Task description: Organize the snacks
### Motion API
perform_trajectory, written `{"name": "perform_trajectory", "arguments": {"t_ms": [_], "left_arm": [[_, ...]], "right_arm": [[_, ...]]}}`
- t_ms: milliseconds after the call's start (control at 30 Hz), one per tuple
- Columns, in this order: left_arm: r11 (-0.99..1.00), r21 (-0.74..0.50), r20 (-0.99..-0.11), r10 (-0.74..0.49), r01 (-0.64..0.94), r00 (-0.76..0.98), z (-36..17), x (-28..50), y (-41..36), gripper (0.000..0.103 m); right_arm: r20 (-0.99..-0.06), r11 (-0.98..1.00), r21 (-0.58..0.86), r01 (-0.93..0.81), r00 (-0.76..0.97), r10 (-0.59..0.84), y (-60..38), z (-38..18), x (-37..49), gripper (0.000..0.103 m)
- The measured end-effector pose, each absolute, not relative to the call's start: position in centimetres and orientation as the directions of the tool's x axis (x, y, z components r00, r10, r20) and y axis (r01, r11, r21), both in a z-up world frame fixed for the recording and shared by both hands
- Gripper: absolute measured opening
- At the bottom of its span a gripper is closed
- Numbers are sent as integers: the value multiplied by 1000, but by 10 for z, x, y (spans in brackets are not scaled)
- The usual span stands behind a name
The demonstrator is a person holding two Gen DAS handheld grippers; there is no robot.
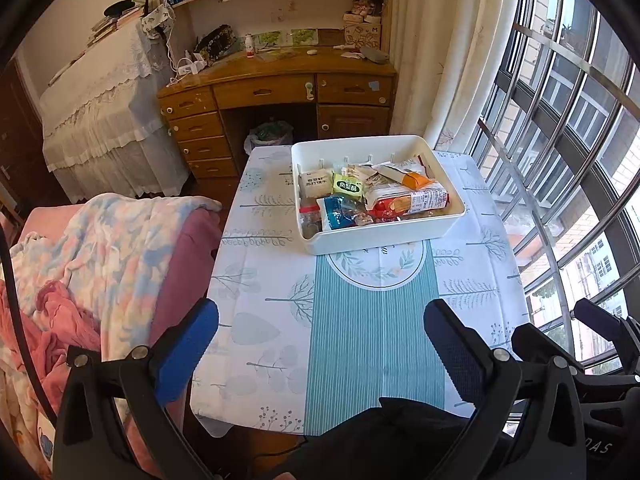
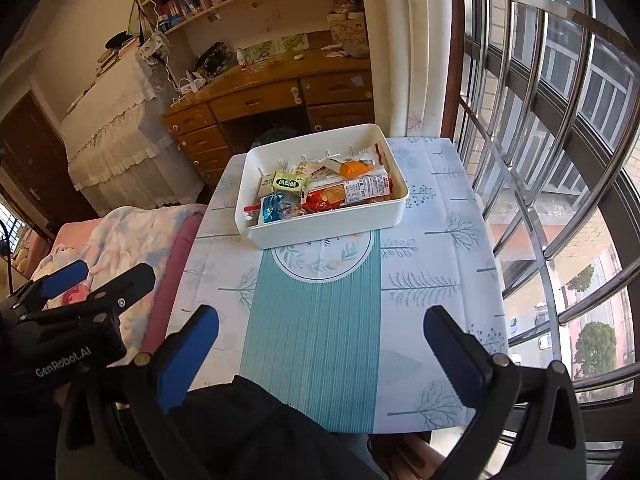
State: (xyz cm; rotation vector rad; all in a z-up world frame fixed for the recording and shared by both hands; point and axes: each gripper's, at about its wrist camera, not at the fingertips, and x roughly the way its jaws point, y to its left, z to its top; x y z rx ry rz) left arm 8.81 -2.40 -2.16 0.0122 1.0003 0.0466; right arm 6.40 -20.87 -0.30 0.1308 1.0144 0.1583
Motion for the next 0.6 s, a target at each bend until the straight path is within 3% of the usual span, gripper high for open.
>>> {"name": "perform_trajectory", "arguments": {"t_ms": [600], "left_arm": [[1000, 14, -843, 23, -21, 538, -25, 90, -25, 102]], "right_arm": [[-844, 985, 166, -48, 510, 167, -212, -6, 65, 103]]}}
